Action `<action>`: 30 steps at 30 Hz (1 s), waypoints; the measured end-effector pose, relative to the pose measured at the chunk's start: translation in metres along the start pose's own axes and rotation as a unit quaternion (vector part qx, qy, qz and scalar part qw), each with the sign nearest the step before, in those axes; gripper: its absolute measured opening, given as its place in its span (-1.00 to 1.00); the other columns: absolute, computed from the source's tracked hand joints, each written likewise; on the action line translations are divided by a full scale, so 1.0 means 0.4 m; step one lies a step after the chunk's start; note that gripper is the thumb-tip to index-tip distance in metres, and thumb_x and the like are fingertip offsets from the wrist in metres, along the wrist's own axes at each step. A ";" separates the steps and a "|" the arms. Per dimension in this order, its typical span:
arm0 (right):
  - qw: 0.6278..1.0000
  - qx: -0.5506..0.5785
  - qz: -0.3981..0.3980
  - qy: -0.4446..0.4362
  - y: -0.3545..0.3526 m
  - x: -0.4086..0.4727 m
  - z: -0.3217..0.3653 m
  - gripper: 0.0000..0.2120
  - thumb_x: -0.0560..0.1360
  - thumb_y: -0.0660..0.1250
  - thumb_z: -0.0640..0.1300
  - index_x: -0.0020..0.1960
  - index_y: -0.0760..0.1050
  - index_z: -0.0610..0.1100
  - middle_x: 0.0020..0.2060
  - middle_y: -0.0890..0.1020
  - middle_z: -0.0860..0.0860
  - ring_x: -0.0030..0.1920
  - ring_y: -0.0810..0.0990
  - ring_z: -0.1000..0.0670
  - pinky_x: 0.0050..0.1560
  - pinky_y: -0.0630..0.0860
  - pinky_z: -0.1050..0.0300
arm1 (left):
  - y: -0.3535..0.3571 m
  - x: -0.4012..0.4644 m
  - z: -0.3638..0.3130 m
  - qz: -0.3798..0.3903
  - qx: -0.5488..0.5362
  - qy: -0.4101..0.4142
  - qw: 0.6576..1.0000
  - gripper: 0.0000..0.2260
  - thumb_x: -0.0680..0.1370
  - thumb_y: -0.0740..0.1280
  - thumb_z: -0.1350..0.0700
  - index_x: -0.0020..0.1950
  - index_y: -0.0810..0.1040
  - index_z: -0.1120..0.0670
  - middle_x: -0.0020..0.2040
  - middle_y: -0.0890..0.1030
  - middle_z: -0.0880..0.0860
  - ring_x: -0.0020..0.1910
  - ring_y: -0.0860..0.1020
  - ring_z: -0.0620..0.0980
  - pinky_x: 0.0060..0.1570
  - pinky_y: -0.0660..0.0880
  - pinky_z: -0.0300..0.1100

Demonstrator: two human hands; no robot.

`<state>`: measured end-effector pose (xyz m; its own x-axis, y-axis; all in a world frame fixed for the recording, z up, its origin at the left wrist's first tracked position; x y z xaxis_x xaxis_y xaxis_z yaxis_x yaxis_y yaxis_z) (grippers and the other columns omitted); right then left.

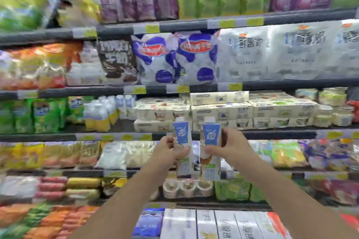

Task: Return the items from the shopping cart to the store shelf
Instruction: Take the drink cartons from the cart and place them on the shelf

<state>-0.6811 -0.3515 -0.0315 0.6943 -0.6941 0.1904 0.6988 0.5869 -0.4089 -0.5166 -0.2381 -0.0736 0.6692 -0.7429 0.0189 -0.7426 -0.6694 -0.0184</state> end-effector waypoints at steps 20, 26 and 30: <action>0.994 0.038 0.090 -0.051 0.767 0.461 0.181 -0.66 0.38 0.57 -0.23 0.09 0.60 -0.01 -0.07 0.74 0.05 -0.02 0.71 0.02 0.10 0.63 -0.09 | -0.772 0.356 0.049 -0.109 0.025 0.002 0.994 -0.65 0.46 0.48 0.28 0.16 0.44 0.12 0.04 0.61 0.13 -0.12 0.58 -0.02 -0.29 0.50 -0.28; 0.996 0.033 0.069 -0.047 0.750 0.578 0.154 -0.64 0.37 0.57 -0.24 0.11 0.59 -0.04 -0.07 0.73 0.05 -0.05 0.71 0.03 0.08 0.64 -0.10 | -0.756 0.505 0.013 -0.143 0.125 0.009 0.982 -0.69 0.44 0.50 0.27 -0.03 0.41 0.04 -0.10 0.57 0.14 -0.20 0.55 -0.02 -0.24 0.54 -0.22; 0.997 0.012 0.056 -0.048 0.756 0.624 0.144 -0.62 0.36 0.58 -0.20 0.12 0.57 -0.04 -0.07 0.71 0.05 -0.04 0.69 0.05 0.02 0.64 -0.01 | -0.757 0.589 -0.012 -0.160 0.262 0.004 0.952 -0.63 0.37 0.56 0.13 0.03 0.43 0.03 -0.04 0.62 0.04 -0.06 0.62 0.04 -0.04 0.61 0.01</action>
<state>-0.2867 -0.3233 -0.0563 0.7811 -0.5805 0.2301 0.6186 0.6693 -0.4115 -0.1342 -0.2104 -0.0587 0.8570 -0.5026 0.1137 -0.3855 -0.7717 -0.5058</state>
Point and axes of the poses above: each hand's wrist, its own x-axis towards the middle knuckle, its own y-axis out of the palm, z = x × y, the point moved 1 cm from there along x, towards the middle knuckle
